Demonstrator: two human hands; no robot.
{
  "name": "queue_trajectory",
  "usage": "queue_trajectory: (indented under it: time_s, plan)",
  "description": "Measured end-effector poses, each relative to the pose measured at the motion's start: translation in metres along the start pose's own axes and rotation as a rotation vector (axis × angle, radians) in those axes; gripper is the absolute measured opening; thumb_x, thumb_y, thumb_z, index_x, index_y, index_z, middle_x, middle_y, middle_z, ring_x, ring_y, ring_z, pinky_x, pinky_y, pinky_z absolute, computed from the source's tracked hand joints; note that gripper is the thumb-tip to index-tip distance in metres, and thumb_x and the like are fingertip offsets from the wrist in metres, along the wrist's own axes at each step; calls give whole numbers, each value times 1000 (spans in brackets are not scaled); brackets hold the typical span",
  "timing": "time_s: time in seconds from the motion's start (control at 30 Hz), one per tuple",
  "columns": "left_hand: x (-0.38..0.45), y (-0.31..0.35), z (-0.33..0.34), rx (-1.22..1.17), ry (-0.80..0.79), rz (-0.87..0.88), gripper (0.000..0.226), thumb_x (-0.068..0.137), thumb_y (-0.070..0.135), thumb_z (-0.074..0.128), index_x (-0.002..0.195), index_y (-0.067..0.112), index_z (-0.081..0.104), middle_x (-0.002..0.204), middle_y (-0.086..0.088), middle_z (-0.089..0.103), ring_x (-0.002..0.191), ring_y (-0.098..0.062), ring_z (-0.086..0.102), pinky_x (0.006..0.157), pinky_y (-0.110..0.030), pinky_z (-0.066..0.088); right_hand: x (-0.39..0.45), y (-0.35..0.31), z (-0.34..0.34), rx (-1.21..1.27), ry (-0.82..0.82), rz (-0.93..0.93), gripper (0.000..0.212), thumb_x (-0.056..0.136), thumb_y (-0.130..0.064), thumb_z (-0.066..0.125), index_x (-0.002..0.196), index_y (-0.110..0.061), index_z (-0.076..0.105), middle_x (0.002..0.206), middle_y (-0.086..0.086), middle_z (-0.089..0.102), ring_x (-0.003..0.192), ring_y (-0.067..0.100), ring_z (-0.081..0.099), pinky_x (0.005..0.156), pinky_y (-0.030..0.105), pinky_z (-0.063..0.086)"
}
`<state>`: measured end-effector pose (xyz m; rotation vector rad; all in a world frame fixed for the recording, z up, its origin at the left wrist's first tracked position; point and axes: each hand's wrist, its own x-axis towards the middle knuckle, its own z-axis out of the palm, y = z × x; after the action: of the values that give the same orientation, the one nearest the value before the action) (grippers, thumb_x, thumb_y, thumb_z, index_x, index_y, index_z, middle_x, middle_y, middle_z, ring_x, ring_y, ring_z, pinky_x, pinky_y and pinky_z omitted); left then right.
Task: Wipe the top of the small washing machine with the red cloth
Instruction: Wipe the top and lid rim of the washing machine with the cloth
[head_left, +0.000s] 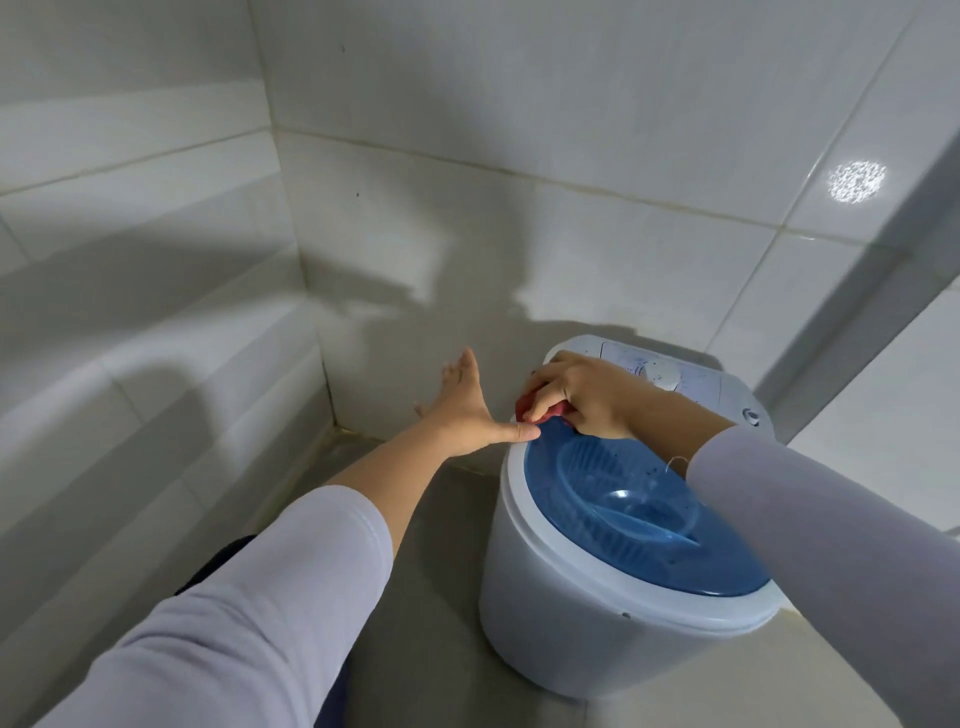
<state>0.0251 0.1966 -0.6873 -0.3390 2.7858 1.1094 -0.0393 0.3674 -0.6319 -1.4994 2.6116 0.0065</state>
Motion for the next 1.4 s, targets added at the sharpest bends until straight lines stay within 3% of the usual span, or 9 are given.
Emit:
queue_trajectory:
  time_s: [0.3,0.67,0.87,1.17,1.3,1.4]
  plan:
    - [14,10,-9,190,-129,32,138,63,68,72,148,18,-24,161,1,-18,147,-20,-19,114,-64,2,12,24,2,-52,30,74,38,89,-7,58,114,-32,71,127,-12,62,115,19,49,98,34,44]
    - [18,18,-14,327,-168,63,134,66,67,70,148,21,-26,160,1,-21,147,-21,-21,113,-65,1,25,40,-5,-193,33,203,45,91,-6,52,123,-35,64,134,-6,56,116,21,47,98,35,46]
    - [19,17,-14,340,-175,74,134,66,68,69,148,22,-26,159,3,-23,147,-21,-21,113,-65,2,34,44,-4,-233,81,305,34,94,-14,53,121,-31,66,128,-1,59,117,23,46,92,38,50]
    - [18,19,-15,343,-182,90,131,69,66,69,147,22,-27,159,3,-23,147,-21,-21,113,-65,0,45,50,-10,-210,65,457,46,90,-1,51,127,-25,63,125,5,60,118,28,51,95,38,49]
    - [19,17,-15,337,-185,93,131,69,67,68,147,22,-27,159,4,-23,147,-21,-20,112,-65,0,47,54,-14,-153,63,531,41,91,-4,50,126,-22,63,126,7,60,117,30,55,98,37,48]
    - [19,16,-14,338,-186,97,131,68,67,68,147,22,-27,159,4,-23,147,-21,-20,112,-66,1,48,60,-15,-125,81,549,41,86,2,50,114,-20,70,121,5,65,109,31,61,94,38,52]
